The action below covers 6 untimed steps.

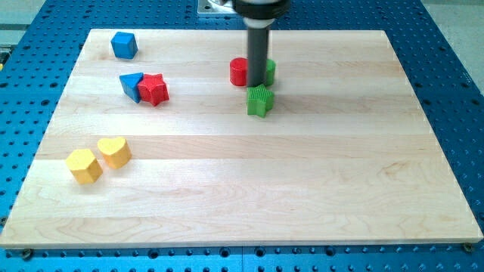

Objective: Separate the circles

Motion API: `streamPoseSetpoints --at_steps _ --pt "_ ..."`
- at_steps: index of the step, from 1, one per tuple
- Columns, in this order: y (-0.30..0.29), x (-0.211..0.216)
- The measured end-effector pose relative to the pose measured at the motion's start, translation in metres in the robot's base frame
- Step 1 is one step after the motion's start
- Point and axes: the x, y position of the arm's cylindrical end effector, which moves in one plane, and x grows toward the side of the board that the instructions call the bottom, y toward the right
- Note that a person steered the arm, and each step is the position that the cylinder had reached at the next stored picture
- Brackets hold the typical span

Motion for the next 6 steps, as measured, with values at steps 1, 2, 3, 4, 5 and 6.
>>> streamPoseSetpoints --at_steps 1,2,3,4,5,6 --pt "-0.041 -0.016" --pt "-0.062 0.014" --pt "-0.069 -0.048" --pt "-0.044 -0.064" --pt "0.001 -0.076" --pt "0.058 -0.028"
